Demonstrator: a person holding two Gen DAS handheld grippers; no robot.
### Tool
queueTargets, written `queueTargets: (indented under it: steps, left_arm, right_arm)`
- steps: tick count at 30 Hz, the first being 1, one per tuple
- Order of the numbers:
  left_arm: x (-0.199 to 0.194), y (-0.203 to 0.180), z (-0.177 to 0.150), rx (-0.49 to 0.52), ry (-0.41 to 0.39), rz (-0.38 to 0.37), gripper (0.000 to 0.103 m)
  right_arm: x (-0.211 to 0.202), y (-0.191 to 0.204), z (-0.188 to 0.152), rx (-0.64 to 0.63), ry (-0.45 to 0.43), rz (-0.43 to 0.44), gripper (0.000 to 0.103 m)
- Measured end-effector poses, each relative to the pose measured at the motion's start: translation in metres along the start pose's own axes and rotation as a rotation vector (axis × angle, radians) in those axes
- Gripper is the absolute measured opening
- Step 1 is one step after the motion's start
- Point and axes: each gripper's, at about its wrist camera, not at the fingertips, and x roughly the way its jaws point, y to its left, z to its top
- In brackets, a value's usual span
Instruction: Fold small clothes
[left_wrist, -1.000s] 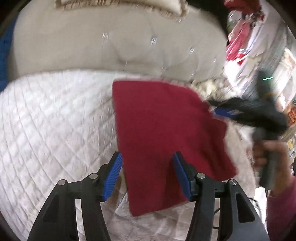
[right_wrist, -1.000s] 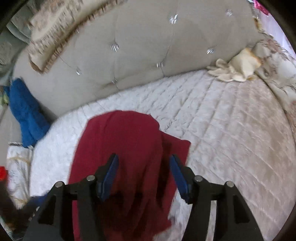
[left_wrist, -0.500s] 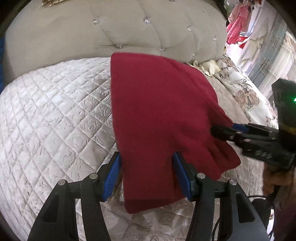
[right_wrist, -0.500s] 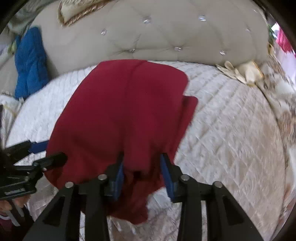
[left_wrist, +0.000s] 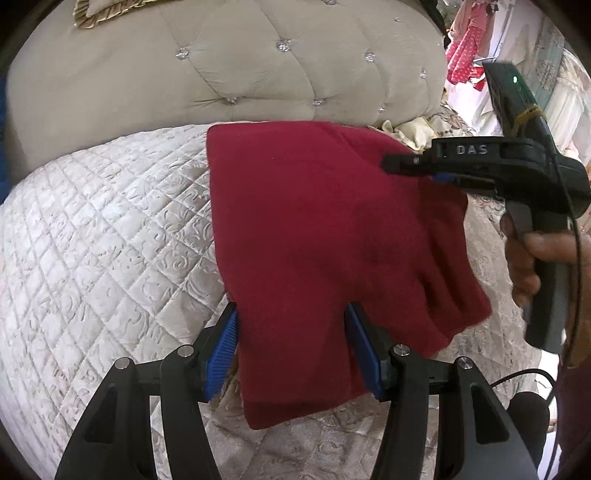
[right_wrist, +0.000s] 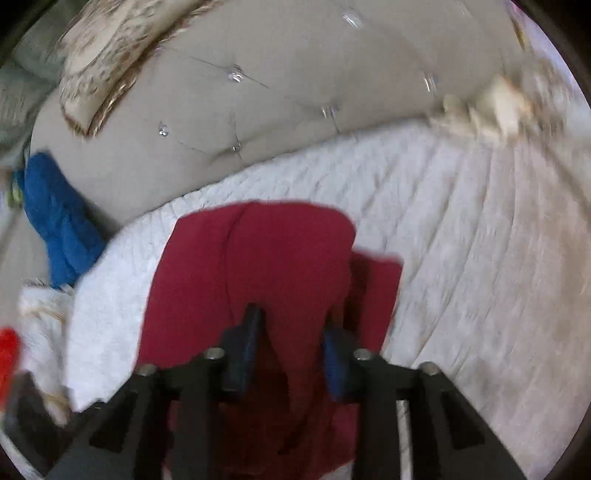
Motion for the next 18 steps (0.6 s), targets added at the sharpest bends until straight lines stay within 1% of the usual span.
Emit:
queueTargets:
  steps: [1, 2, 4, 6, 7, 8, 9, 10, 11, 12, 14, 17, 18]
  left_arm:
    - [0.001, -0.001, 0.001, 0.003, 0.002, -0.003, 0.036]
    - [0.002, -0.001, 0.001, 0.004, 0.004, -0.005, 0.036]
    - [0.004, -0.004, 0.002, 0.010, 0.010, -0.002, 0.036]
    - [0.004, -0.004, 0.000, 0.015, 0.014, 0.010, 0.036]
    - [0.004, -0.004, 0.000, 0.015, 0.017, 0.012, 0.036]
    - [0.004, -0.002, -0.001, 0.010, 0.018, 0.011, 0.036]
    - [0.003, -0.001, 0.000, 0.002, 0.019, 0.005, 0.036]
    - [0.003, 0.001, 0.000, -0.010, 0.022, -0.003, 0.036]
    - [0.002, 0.001, 0.000, -0.016, 0.022, -0.006, 0.036]
    - [0.002, 0.002, 0.000, -0.022, 0.022, -0.008, 0.036]
    - [0.002, 0.002, -0.001, -0.026, 0.021, -0.006, 0.036]
    - [0.000, 0.001, -0.002, -0.024, 0.020, -0.001, 0.036]
    - [-0.001, 0.001, -0.003, -0.024, 0.020, 0.001, 0.036]
  right_arm:
    - [0.002, 0.003, 0.000, -0.042, -0.013, -0.056, 0.022]
    - [0.011, 0.001, 0.000, -0.042, 0.002, -0.087, 0.022]
    - [0.022, -0.007, -0.005, -0.006, 0.043, -0.088, 0.022]
    - [0.009, -0.013, -0.008, 0.039, 0.017, -0.054, 0.025]
    - [-0.003, -0.014, -0.012, 0.072, 0.007, -0.030, 0.034]
    - [-0.018, -0.013, -0.017, 0.101, 0.000, 0.013, 0.038]
    - [-0.032, -0.012, -0.022, 0.109, -0.010, 0.066, 0.042]
    - [-0.048, -0.007, -0.032, 0.104, -0.023, 0.122, 0.050]
    - [-0.060, -0.001, -0.040, 0.092, -0.027, 0.145, 0.056]
    - [-0.072, 0.006, -0.051, 0.070, -0.024, 0.160, 0.057]
    - [-0.083, 0.016, -0.067, 0.041, -0.004, 0.203, 0.058]
    - [-0.076, 0.030, -0.083, 0.027, 0.057, 0.254, 0.058]
    - [-0.069, 0.035, -0.086, 0.010, 0.075, 0.246, 0.057]
